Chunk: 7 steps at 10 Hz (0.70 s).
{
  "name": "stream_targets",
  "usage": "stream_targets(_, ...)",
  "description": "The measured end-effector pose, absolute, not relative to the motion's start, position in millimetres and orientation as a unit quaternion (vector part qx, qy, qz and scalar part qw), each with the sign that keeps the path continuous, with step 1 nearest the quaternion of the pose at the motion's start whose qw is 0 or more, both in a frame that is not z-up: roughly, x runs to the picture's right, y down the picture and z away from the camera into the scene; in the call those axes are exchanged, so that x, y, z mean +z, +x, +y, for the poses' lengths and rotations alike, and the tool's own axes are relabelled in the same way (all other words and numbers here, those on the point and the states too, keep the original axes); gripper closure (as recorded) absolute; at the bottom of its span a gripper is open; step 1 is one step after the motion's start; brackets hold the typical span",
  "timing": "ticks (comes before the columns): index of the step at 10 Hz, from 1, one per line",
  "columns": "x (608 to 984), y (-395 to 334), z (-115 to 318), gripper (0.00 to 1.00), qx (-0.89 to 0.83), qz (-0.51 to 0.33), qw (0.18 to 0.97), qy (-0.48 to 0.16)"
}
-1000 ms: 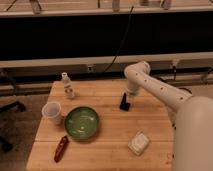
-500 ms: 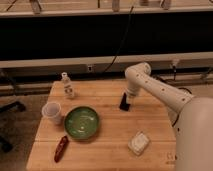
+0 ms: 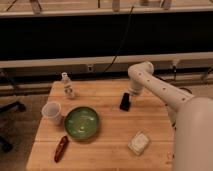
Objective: Push the eraser across the table
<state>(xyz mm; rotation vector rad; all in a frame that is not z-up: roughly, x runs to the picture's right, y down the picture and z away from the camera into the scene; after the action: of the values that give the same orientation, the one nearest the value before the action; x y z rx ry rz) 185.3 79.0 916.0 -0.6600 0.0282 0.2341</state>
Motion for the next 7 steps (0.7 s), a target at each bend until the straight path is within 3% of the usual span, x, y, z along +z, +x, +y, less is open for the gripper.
stream_targets(7, 940, 205, 92, 1.00, 0.127, 0.028, 0.931, -0.342)
